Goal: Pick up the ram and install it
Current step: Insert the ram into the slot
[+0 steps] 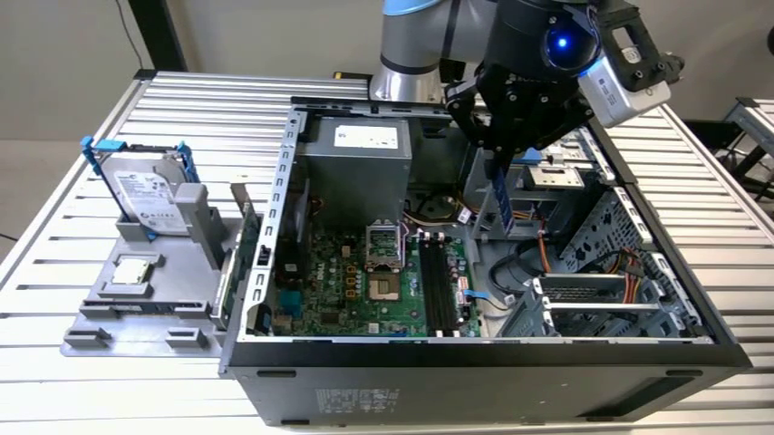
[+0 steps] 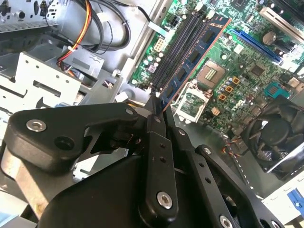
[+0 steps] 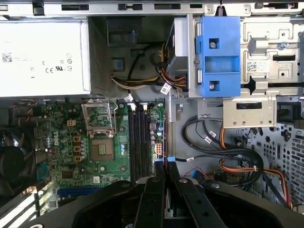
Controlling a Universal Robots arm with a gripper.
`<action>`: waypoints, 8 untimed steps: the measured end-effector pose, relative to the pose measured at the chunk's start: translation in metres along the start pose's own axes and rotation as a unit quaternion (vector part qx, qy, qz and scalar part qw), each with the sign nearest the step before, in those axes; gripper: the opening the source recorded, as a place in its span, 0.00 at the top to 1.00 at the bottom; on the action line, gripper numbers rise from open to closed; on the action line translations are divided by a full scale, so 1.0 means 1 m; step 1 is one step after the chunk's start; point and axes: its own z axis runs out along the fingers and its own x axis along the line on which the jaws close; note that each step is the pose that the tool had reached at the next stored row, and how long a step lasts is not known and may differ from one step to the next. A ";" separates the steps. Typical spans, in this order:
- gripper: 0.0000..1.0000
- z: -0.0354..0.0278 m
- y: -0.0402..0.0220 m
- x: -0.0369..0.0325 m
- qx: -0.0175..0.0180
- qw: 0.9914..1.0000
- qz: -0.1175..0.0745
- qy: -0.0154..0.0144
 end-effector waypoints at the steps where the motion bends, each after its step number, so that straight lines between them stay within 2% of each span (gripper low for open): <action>1: 1.00 0.0000 0.0000 0.0000 0.000 1.000 0.000 0.000; 8: 1.00 0.0001 0.0000 0.0000 0.000 1.000 0.000 0.000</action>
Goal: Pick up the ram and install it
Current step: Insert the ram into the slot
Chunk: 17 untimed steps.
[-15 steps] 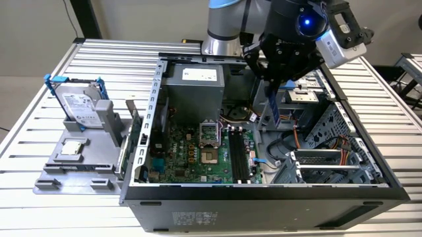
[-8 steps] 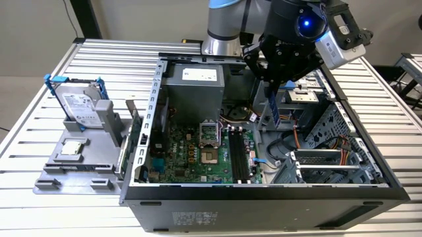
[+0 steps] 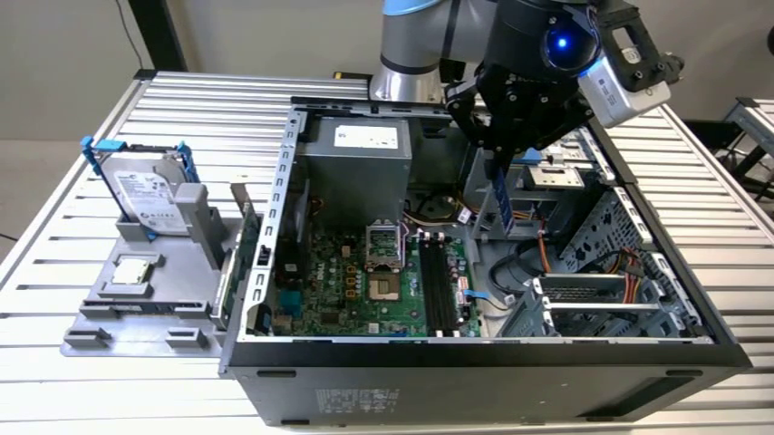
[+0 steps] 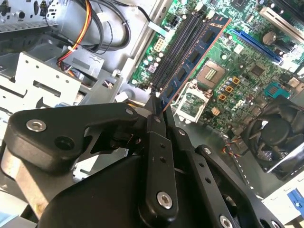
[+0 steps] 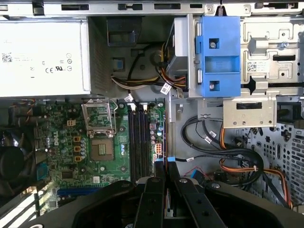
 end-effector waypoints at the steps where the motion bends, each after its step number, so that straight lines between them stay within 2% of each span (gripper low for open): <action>1: 1.00 0.0003 0.0000 0.0000 0.000 1.000 0.000 0.000; 8: 1.00 0.0068 -0.0001 0.0002 0.000 1.000 0.000 0.000; 17: 1.00 0.0181 -0.0004 0.0007 0.001 1.000 0.000 0.000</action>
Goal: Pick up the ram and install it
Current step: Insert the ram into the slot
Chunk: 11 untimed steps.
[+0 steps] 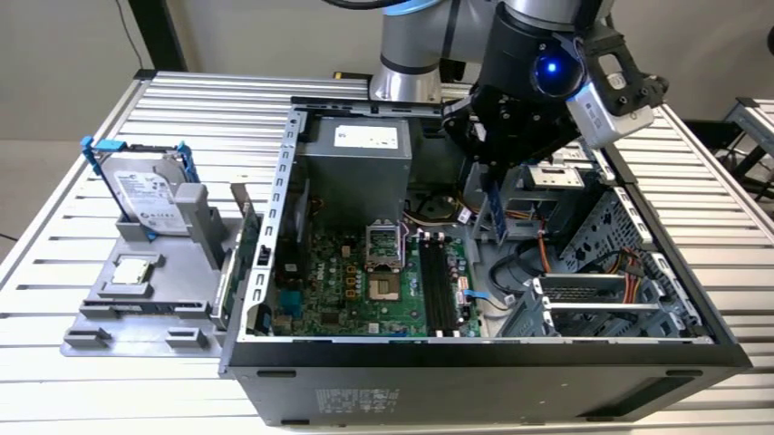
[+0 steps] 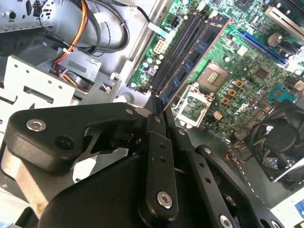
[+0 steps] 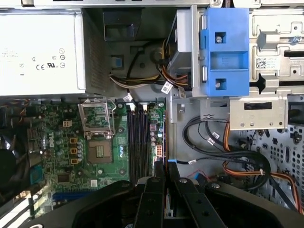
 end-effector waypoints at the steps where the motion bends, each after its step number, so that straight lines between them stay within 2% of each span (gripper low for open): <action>1: 1.00 0.0011 0.0000 0.0000 0.000 1.000 0.000 0.000; 5: 1.00 0.0046 -0.0001 0.0002 0.000 1.000 0.000 0.000; 11: 1.00 0.0143 -0.0003 0.0006 0.000 1.000 0.000 0.000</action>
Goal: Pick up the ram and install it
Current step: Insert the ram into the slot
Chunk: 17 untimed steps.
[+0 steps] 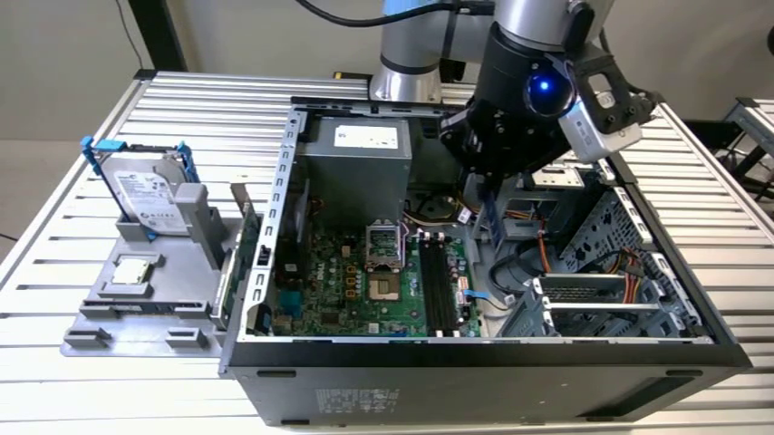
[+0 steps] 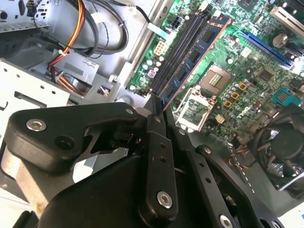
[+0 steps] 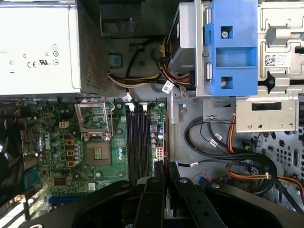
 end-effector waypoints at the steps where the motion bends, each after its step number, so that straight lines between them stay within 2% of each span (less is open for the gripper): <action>1: 1.00 0.0017 -0.0001 0.0001 0.000 1.000 0.000 0.000; 17: 1.00 0.0309 -0.0007 0.0012 0.002 1.000 0.000 -0.001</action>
